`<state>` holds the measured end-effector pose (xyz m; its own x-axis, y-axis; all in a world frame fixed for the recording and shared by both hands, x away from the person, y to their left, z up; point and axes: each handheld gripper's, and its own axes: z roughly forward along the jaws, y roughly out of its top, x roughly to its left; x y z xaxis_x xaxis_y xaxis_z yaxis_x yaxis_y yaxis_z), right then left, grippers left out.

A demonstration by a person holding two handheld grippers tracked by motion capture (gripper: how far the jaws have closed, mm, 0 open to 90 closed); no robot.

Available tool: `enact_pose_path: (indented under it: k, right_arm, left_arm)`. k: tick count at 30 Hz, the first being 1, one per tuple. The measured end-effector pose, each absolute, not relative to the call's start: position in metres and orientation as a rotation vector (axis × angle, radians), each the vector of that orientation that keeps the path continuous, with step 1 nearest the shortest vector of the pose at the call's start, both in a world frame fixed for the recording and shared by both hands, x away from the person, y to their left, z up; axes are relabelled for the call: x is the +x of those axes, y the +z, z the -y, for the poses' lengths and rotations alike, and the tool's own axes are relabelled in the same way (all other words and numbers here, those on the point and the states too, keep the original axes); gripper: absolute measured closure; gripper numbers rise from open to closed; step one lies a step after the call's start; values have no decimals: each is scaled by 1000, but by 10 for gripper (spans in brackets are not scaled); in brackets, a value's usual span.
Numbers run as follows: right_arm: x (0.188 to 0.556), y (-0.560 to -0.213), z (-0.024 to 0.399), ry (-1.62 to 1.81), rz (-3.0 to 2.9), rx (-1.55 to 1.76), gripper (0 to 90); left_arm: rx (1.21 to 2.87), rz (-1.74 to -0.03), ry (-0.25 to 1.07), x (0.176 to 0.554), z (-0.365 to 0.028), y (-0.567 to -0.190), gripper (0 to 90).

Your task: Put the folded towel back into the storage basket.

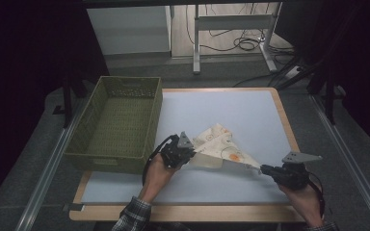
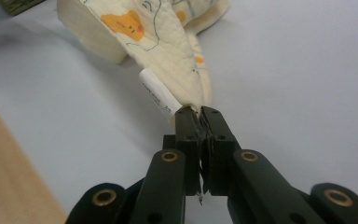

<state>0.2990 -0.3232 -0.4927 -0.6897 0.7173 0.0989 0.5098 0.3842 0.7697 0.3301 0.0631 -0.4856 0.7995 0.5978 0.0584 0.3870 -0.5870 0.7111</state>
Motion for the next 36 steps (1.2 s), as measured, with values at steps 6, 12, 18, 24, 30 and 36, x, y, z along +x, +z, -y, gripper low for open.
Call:
enact_pose_path:
  k: [6, 12, 18, 24, 30, 36]
  right_arm:
    - [280, -505, 320, 1187, -2466, 1077, 860]
    - [274, -513, 325, 1180, -2480, 1106, 840]
    - [270, -497, 344, 1185, -2420, 1128, 782]
    - [286, -493, 342, 1208, -2395, 1133, 748]
    - [322, -493, 309, 1215, -2422, 1077, 735]
    - [359, -504, 262, 1178, -2474, 1016, 708]
  left_arm:
    - [2265, -726, 239, 298, -72, -509, 851]
    - [2239, -777, 201, 296, -83, -520, 654]
    - [2188, -832, 244, 297, -94, -510, 542]
    - [2159, -856, 273, 312, -87, -502, 519]
    - [2134, -905, 285, 344, -74, -502, 529]
    - [2130, -985, 324, 381, -63, -516, 504]
